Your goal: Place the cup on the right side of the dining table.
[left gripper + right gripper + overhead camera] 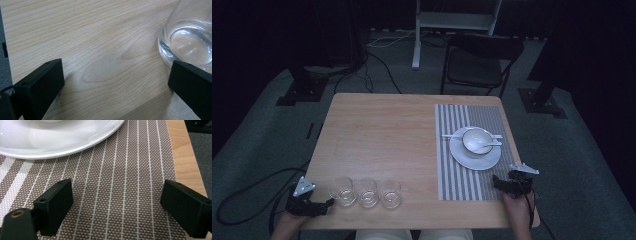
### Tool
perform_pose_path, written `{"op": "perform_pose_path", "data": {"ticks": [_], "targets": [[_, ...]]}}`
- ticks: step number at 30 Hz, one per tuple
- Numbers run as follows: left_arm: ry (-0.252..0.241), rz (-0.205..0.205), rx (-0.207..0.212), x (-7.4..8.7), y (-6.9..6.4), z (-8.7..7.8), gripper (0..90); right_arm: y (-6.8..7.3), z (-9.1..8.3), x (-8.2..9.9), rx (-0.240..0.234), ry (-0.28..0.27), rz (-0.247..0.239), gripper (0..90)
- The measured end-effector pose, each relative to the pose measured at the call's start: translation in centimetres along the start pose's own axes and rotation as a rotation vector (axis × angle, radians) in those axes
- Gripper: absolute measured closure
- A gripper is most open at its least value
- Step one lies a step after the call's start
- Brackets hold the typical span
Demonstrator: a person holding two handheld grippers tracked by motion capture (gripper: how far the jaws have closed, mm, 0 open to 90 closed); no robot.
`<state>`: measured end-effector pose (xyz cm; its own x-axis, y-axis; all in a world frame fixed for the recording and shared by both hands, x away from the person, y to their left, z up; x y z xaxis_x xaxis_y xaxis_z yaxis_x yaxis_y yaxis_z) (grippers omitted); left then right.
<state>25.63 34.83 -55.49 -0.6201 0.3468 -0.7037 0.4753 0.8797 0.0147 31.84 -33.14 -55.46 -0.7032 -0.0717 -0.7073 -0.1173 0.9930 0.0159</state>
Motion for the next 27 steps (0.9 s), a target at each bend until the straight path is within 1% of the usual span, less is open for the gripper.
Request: {"op": "perform_pose_path", "data": {"ticks": [2, 3, 4, 6, 8, 11, 14, 20, 27], "targets": [[0.000, 0.000, 0.000, 0.0, 0.0, 0.0, 0.7, 0.0, -0.1, 0.0, -0.001, 0.004, -0.003, 10.3], [0.000, 0.000, 0.000, 0.0, 0.0, 0.0, 0.7, 0.2, -0.6, 0.2, 0.002, -0.005, -0.044, 10.3], [0.001, 0.000, 0.000, 0.0, 0.0, 0.0, 0.7, 0.3, -0.8, 0.4, -0.009, -0.005, -0.053, 10.3], [0.001, 0.000, 0.001, 0.0, 0.0, 0.0, 0.7, 0.3, -1.1, 0.7, -0.029, -0.006, -0.050, 10.3], [0.001, 0.000, 0.001, 0.0, 0.0, 0.0, 0.7, 0.2, -1.2, 0.8, -0.036, 0.010, -0.041, 10.3], [0.000, 0.001, 0.000, 0.0, 0.0, 0.0, 0.7, 0.1, -1.0, 0.8, -0.028, 0.020, -0.033, 10.3], [0.000, 0.001, 0.001, 0.0, 0.0, 0.0, 0.7, 0.0, -1.0, 0.7, -0.032, 0.025, -0.033, 10.3], [-0.001, 0.000, 0.001, 0.0, 0.0, 0.0, 0.7, 0.1, -1.0, 0.5, -0.035, 0.041, -0.044, 10.5], [-0.001, 0.001, 0.001, 0.0, 0.0, 0.0, 0.7, 0.6, -1.7, -0.1, -0.046, 0.024, -0.068, 10.5]]}}
Point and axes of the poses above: each handheld gripper's, and its own axes: z roughly forward along the jaws, x roughly out of its underside, y roughly to its left, the point moved 1 cm from there along z, roughly forward along the jaws, and after that the axes turned 1 degree about -y, right-handed, at the moved point
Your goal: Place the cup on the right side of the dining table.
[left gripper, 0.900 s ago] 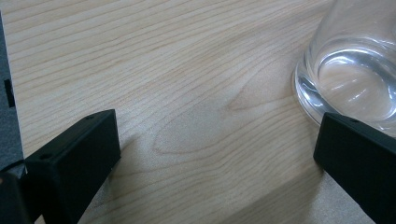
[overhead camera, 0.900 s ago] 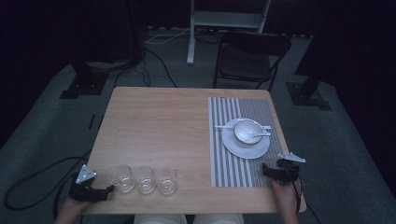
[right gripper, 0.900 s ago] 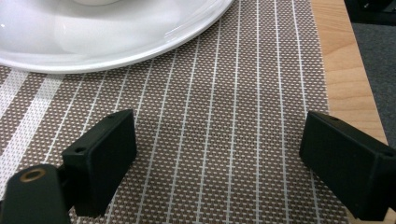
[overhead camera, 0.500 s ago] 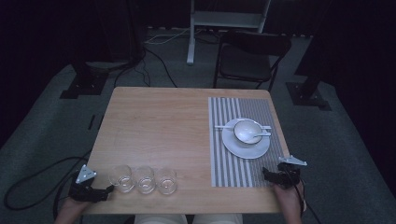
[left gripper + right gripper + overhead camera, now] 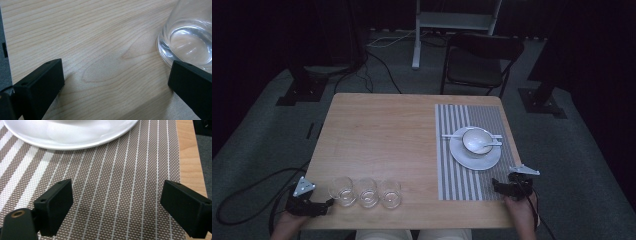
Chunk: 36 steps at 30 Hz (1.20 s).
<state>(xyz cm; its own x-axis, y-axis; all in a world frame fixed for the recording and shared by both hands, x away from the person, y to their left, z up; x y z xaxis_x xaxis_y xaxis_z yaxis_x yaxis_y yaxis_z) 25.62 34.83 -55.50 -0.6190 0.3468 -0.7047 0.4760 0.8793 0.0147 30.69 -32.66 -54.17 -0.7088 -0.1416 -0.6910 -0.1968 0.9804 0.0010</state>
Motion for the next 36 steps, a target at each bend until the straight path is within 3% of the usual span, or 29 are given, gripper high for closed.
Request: {"op": "perform_pose_path", "data": {"ticks": [22, 30, 36], "targets": [[0.001, 0.000, 0.000, 0.0, 0.0, 0.0, 0.7, 2.4, -2.4, -2.2, -0.076, -0.065, -0.072, 10.5], [0.000, 0.000, 0.000, 0.0, 0.0, 0.0, 0.7, 4.0, -4.3, -3.4, -0.107, -0.142, -0.106, 11.3], [0.000, 0.000, 0.001, 0.0, 0.0, 0.0, 0.7, 5.0, -5.5, -4.5, -0.159, -0.184, -0.127, 11.3]]}}
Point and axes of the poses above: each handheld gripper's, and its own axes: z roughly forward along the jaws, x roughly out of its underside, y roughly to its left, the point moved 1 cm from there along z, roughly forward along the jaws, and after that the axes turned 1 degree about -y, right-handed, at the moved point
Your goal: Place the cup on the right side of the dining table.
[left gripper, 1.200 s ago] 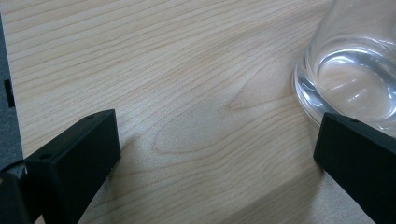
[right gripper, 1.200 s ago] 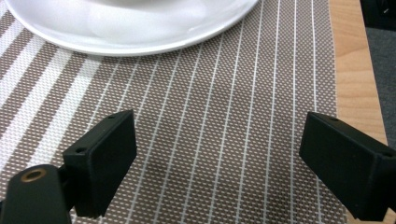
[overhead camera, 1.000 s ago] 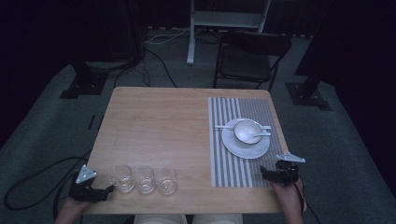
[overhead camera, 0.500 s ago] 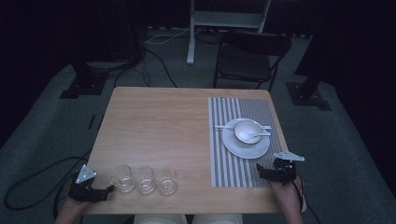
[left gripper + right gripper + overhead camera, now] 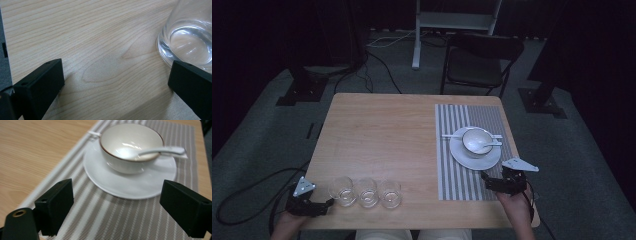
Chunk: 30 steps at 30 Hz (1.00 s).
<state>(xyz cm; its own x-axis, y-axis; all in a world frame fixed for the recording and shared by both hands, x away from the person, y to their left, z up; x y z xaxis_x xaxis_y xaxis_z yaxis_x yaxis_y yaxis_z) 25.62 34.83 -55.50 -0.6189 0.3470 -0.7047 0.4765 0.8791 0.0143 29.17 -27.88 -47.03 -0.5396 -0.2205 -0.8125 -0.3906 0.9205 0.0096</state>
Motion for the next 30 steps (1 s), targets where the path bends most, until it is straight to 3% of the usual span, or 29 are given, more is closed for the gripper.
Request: {"op": "perform_pose_path", "data": {"ticks": [9, 16, 17, 30], "targets": [[0.000, 0.000, 0.000, 0.0, 0.0, 0.0, 0.7, 1.9, -0.9, -2.0, -0.077, -0.057, -0.038, 11.3], [0.000, 0.000, 0.000, 0.0, 0.0, 0.0, 0.7, 3.6, -1.3, -3.4, -0.106, -0.095, -0.077, 11.3], [0.000, 0.000, 0.000, 0.0, 0.0, 0.0, 0.7, 3.7, -1.3, -3.6, -0.127, -0.092, -0.080, 11.3], [0.000, 0.000, 0.000, 0.0, 0.0, 0.0, 0.7, 6.3, -0.5, -5.2, -0.198, -0.113, -0.133, 11.4]]}}
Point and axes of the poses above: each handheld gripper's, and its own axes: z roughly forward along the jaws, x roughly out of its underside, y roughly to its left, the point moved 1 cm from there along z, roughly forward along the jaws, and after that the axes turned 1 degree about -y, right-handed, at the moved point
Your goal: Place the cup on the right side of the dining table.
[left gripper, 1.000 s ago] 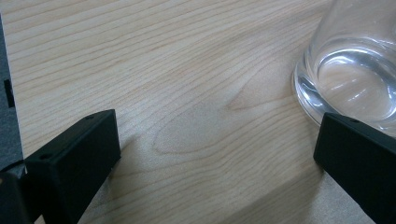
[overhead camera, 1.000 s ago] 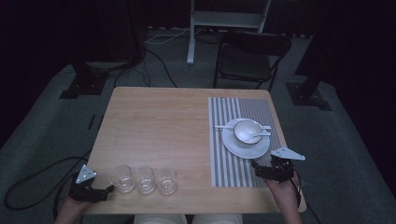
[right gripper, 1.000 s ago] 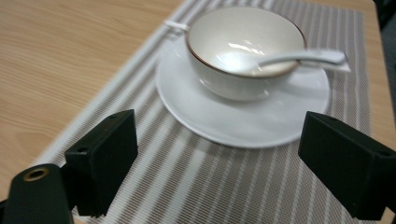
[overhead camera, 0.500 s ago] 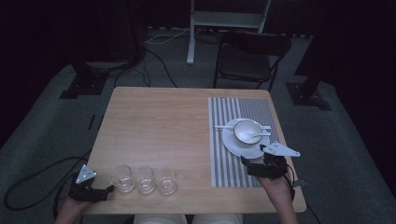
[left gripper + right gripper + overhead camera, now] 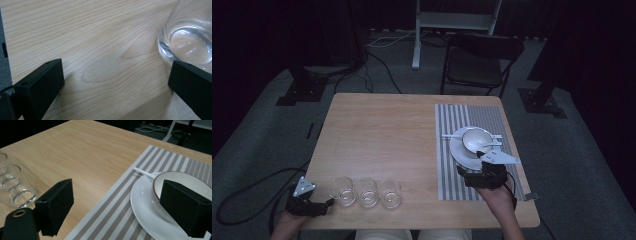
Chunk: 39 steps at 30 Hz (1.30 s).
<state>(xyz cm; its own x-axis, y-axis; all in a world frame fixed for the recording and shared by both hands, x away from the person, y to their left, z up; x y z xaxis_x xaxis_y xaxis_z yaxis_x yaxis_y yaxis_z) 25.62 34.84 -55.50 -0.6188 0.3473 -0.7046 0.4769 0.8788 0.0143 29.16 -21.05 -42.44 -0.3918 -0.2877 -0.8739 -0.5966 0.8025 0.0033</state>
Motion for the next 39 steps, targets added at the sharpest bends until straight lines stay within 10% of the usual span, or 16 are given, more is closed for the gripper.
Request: {"op": "perform_pose_path", "data": {"ticks": [39], "targets": [[-0.001, 0.004, 0.004, 0.0, 0.0, 0.0, 0.7, 9.5, 8.3, -0.7, -0.383, 0.102, -0.107, 11.4]]}}
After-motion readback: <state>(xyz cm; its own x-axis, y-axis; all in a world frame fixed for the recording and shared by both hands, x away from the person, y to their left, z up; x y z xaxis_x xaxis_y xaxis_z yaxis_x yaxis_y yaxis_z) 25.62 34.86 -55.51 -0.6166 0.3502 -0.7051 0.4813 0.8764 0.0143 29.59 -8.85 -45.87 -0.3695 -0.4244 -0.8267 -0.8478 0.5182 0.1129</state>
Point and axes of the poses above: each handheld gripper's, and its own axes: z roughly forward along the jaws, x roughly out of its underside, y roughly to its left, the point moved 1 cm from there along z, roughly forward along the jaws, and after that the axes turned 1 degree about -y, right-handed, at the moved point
